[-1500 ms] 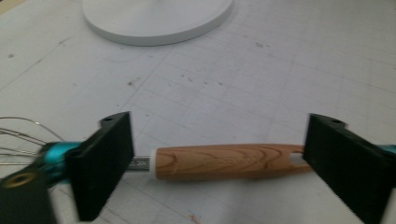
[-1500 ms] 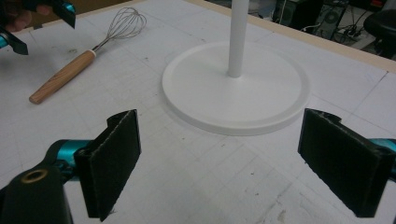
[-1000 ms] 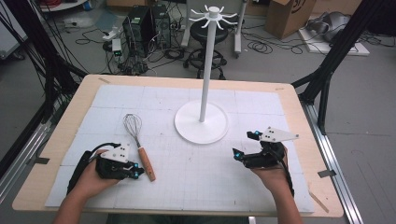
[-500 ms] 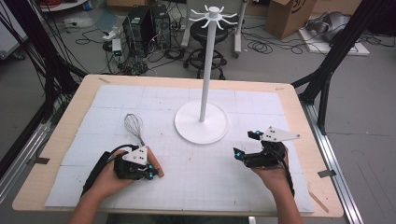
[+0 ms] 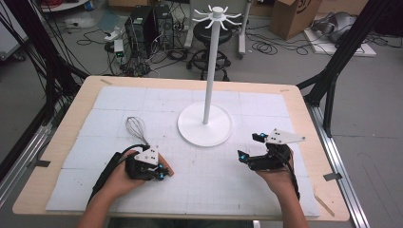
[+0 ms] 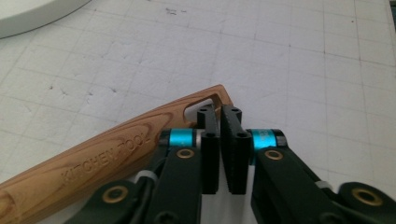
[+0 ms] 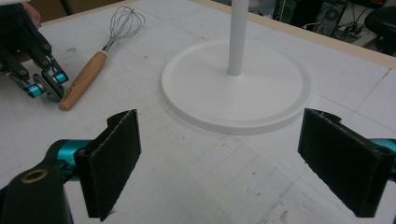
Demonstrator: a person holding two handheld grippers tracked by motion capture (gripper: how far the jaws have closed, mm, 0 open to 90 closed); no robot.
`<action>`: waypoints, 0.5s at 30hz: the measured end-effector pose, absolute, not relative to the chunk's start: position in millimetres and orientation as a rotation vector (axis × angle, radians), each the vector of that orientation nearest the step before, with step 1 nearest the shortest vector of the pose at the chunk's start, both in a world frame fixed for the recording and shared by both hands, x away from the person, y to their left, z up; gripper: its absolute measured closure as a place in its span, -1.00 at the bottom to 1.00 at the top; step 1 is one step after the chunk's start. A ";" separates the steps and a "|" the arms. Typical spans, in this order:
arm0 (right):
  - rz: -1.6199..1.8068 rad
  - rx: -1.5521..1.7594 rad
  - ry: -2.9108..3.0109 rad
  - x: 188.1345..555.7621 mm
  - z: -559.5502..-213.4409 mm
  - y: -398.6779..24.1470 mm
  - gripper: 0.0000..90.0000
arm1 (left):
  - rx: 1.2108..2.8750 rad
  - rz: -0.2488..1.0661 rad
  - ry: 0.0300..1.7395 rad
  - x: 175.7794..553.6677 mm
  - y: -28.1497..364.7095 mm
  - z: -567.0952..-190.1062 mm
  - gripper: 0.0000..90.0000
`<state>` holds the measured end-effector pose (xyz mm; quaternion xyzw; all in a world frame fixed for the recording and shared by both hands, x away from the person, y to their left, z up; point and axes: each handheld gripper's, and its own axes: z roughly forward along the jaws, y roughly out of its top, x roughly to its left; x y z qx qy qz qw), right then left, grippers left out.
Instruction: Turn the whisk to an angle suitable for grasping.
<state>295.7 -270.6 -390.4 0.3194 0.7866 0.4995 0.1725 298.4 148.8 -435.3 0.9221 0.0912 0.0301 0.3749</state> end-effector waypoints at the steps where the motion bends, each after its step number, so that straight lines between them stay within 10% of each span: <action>1: 1.418 0.907 2.231 295.6 -390.2 -270.7 -0.73 | 2.350 0.077 0.238 297.5 150.5 -433.2 0.84; 15: 1.416 0.915 2.230 295.6 -390.7 -272.7 -0.73 | 2.215 0.283 0.350 296.4 179.2 -402.9 -0.05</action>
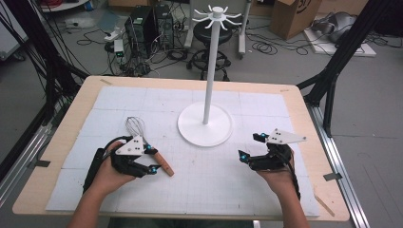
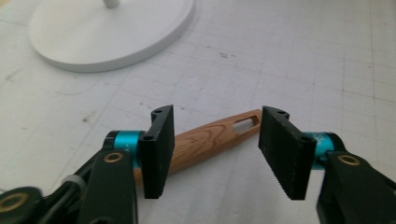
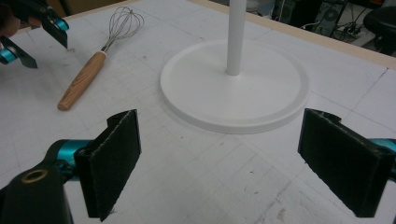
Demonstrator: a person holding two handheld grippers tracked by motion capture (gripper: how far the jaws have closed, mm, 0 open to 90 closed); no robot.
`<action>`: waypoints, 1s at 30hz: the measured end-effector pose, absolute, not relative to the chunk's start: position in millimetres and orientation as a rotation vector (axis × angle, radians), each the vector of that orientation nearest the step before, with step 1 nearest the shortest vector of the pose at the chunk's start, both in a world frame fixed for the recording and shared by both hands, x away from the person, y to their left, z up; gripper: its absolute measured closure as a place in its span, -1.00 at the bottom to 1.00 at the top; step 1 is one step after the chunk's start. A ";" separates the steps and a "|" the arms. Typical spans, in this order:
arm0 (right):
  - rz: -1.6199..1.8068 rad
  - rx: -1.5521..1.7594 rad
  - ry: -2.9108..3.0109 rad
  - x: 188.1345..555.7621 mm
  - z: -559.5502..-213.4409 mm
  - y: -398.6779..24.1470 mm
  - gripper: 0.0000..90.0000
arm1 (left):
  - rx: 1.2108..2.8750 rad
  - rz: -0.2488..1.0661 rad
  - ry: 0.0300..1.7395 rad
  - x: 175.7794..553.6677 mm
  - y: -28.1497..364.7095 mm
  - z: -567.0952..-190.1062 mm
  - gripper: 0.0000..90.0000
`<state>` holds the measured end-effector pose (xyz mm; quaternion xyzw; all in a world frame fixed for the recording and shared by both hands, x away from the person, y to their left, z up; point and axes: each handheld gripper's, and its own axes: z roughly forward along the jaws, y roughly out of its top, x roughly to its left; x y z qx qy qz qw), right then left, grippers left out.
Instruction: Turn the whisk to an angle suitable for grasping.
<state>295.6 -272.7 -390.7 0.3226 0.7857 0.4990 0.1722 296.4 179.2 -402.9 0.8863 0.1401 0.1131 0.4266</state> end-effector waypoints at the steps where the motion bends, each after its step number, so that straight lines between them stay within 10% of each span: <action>1: 1.416 0.916 2.229 295.6 -390.7 -272.8 -0.73 | 2.212 0.281 0.354 296.4 181.6 -402.5 -0.10; 30: 1.431 0.942 2.211 297.8 -391.7 -276.8 -0.73 | 2.167 0.337 0.415 296.2 195.2 -405.5 -0.78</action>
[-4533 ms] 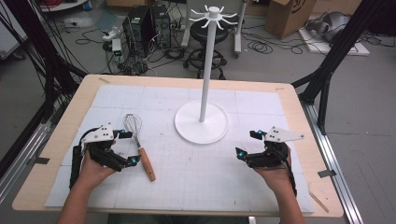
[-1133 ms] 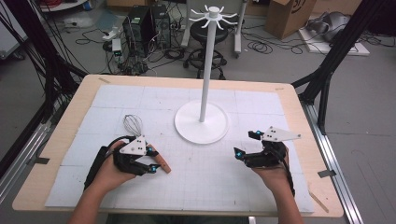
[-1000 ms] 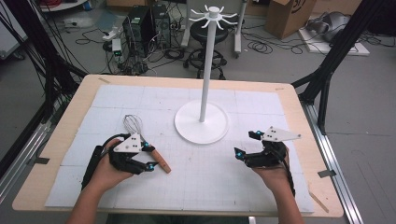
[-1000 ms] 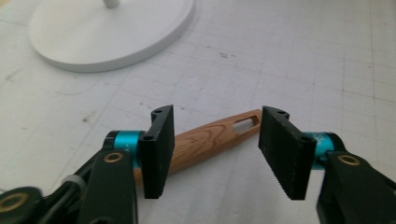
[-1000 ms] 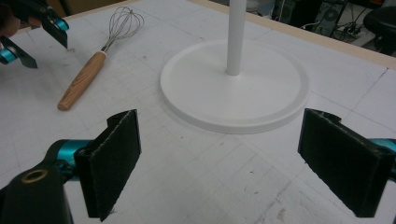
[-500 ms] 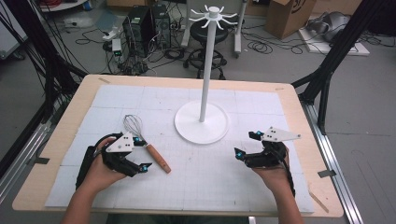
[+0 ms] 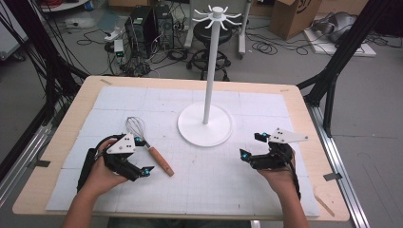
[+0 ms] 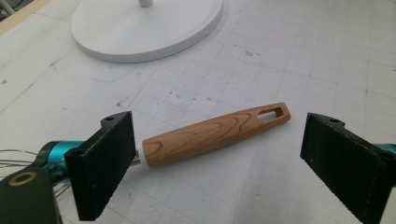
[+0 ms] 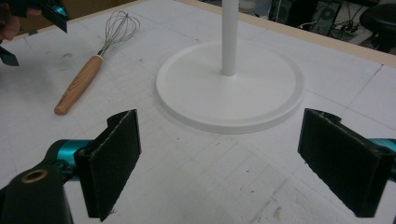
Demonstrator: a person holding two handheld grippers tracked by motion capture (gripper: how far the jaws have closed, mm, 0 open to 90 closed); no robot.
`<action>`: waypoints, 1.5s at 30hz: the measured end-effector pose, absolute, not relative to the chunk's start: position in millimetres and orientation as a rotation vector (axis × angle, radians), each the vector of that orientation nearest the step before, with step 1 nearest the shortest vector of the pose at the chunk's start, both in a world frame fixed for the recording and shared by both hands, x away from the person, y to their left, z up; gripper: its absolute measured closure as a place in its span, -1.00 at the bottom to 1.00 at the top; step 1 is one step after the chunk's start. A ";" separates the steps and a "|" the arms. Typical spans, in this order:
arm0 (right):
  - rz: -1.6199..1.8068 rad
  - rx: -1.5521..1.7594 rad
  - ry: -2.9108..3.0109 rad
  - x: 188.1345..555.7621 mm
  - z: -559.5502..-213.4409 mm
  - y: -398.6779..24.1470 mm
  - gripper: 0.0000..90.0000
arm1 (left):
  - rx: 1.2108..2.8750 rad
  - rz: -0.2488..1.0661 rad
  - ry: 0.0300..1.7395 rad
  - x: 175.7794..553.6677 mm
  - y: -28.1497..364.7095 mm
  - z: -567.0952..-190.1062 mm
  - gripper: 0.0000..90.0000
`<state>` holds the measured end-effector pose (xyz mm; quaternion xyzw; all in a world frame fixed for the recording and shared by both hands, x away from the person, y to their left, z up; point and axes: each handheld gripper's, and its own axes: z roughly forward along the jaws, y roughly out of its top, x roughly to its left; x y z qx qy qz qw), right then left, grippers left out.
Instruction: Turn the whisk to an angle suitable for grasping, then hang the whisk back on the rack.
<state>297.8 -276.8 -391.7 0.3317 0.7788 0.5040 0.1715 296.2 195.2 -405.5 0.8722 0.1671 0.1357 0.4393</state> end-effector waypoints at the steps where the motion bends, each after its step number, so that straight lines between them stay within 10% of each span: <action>1: 1.428 0.943 2.213 297.7 -391.7 -276.6 -0.73 | 2.164 0.339 0.421 296.0 195.7 -405.9 -0.81; 26: 1.451 0.925 2.199 296.4 -388.3 -278.1 -0.73 | 2.215 0.378 0.393 304.5 188.7 -394.2 -0.85; 45: 1.461 0.934 2.191 295.7 -388.6 -281.2 -0.73 | 2.565 0.334 0.176 342.3 149.6 -392.3 -0.85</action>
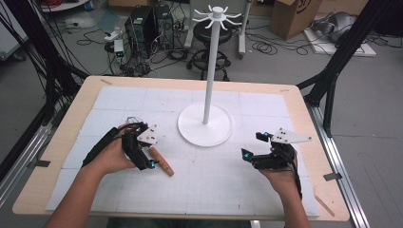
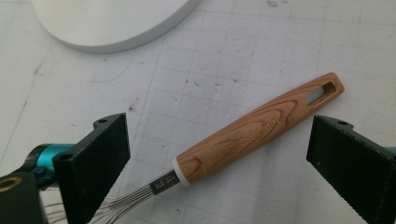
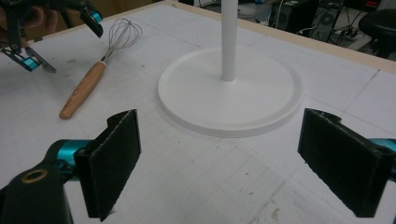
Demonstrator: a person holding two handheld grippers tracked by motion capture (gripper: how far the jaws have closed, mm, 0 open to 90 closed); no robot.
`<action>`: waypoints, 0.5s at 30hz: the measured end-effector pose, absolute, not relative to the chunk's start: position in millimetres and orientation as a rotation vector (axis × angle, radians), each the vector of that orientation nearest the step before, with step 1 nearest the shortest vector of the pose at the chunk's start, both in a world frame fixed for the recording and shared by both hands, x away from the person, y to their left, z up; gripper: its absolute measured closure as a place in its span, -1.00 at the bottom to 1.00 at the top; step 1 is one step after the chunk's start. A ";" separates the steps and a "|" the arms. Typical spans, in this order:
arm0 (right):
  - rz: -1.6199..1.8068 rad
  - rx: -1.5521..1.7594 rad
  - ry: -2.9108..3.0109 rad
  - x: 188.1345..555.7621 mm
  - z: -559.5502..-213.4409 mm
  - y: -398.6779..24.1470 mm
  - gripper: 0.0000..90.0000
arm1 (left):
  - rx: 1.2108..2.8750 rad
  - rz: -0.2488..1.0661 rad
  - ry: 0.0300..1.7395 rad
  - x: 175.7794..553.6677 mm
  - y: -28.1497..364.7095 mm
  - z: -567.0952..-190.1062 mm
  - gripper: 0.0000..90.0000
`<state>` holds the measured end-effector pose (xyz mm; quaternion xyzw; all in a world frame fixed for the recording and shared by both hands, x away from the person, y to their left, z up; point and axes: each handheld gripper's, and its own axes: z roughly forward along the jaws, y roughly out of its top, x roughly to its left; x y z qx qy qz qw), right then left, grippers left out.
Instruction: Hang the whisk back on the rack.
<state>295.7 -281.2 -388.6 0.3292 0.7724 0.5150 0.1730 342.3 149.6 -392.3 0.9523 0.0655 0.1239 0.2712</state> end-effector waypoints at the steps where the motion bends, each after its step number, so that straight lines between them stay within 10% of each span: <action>1: 1.460 0.939 2.196 295.6 -388.8 -281.6 -0.73 | 2.578 0.331 0.165 343.0 147.1 -393.9 -0.85; 8: 1.457 0.945 2.195 295.6 -390.0 -283.5 -0.73 | 2.736 0.269 0.137 350.3 138.0 -416.5 -0.80; 15: 1.447 0.951 2.208 296.1 -392.4 -281.6 -0.73 | 2.753 0.136 0.126 354.0 139.2 -418.2 -0.29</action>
